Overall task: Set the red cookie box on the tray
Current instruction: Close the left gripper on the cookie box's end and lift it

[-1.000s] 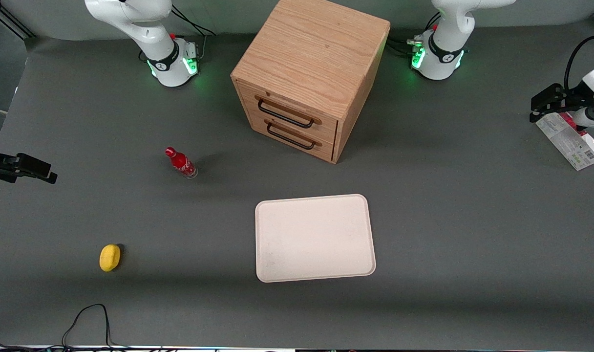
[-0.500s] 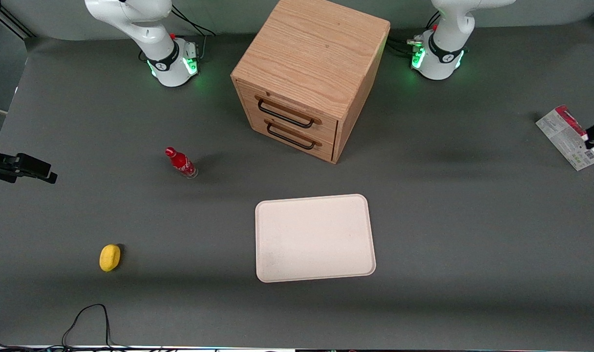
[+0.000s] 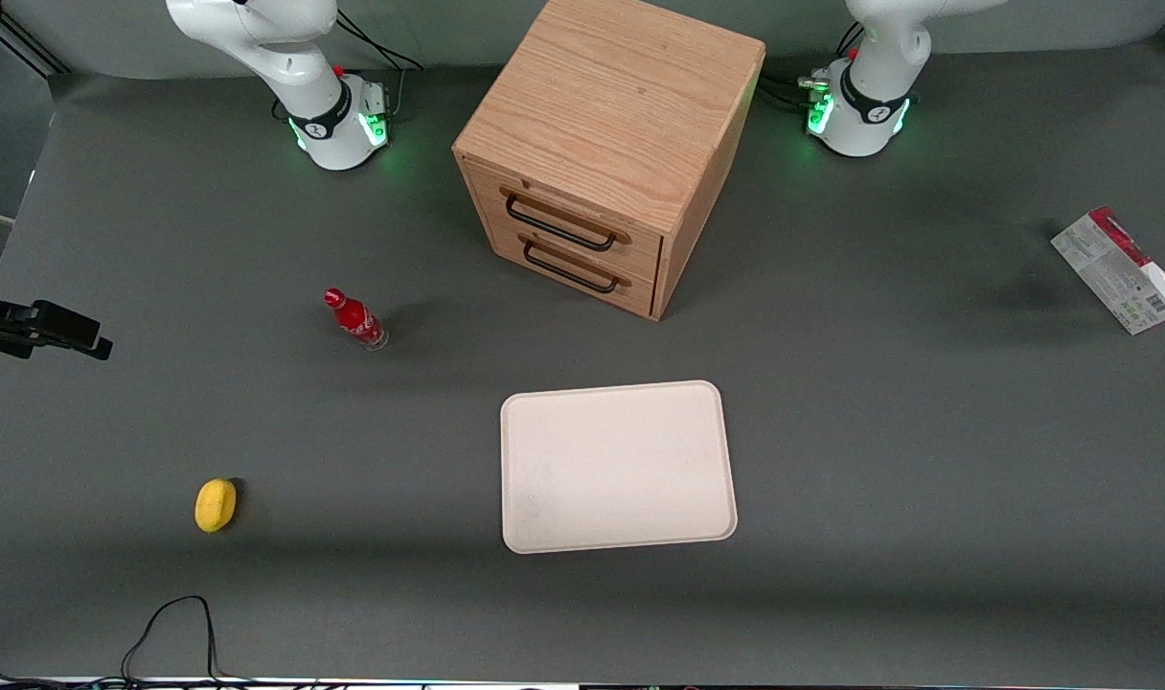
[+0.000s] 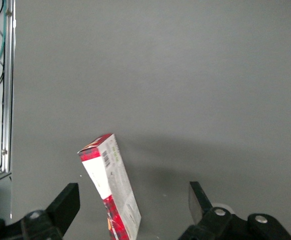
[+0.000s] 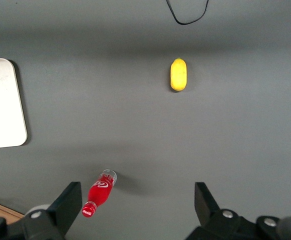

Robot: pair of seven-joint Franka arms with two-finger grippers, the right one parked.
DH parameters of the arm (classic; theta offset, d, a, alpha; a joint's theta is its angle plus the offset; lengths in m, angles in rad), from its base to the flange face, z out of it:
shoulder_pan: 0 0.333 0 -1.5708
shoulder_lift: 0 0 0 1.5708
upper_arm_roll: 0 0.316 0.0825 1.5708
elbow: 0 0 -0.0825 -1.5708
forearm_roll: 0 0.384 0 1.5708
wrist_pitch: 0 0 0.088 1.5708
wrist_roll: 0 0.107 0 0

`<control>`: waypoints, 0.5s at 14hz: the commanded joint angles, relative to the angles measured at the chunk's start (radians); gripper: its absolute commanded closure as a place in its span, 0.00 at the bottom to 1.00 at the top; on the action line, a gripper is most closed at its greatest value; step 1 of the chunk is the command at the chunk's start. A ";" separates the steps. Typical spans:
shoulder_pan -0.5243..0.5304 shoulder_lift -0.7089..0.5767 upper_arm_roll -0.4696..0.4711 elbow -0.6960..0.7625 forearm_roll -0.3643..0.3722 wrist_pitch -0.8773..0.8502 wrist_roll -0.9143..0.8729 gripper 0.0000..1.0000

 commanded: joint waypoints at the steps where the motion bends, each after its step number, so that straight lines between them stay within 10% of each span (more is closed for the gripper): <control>1: 0.060 0.066 0.007 -0.043 -0.006 0.104 -0.002 0.03; 7: 0.152 0.222 0.007 -0.072 -0.117 0.190 0.005 0.06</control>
